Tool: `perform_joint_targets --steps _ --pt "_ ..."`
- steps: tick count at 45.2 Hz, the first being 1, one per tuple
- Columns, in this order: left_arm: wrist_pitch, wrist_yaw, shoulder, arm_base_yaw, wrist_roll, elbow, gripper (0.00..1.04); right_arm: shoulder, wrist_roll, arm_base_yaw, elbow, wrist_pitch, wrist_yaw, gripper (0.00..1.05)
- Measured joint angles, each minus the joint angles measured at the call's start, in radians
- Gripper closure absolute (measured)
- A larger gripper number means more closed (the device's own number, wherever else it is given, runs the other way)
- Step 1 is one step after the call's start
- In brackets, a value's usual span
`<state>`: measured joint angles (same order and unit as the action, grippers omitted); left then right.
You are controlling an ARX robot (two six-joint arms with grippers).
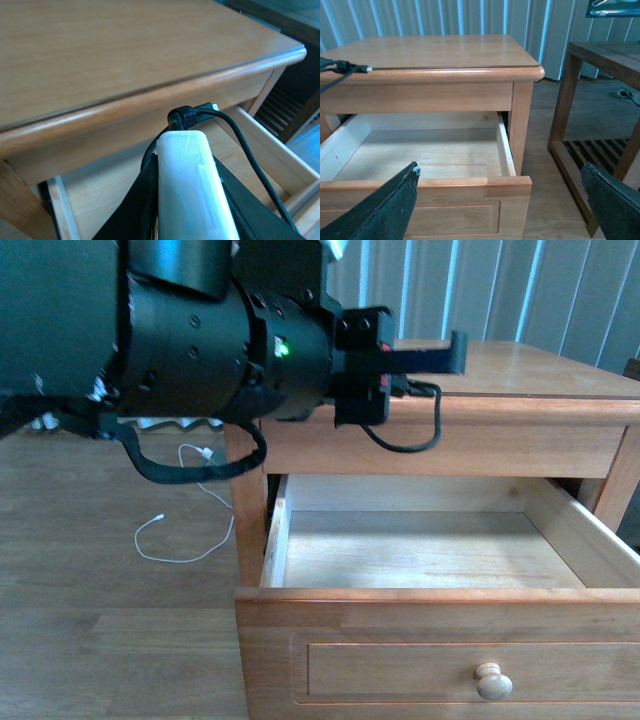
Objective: Put charger into drawer
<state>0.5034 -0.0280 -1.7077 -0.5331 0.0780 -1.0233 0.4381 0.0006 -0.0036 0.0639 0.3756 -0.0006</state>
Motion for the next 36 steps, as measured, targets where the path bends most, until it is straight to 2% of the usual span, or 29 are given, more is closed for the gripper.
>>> perform_joint_targets --steps 13,27,36 --pt "-0.016 0.017 -0.164 -0.029 -0.029 -0.036 0.82 0.000 0.000 0.000 0.000 0.000 0.000 0.08" --pt "-0.069 0.032 -0.382 -0.031 -0.068 -0.189 0.82 0.000 0.000 0.000 0.000 0.000 0.000 0.08" --pt "-0.069 0.070 -0.410 -0.039 -0.074 -0.230 0.45 0.000 0.000 0.000 0.000 0.000 0.000 0.08"
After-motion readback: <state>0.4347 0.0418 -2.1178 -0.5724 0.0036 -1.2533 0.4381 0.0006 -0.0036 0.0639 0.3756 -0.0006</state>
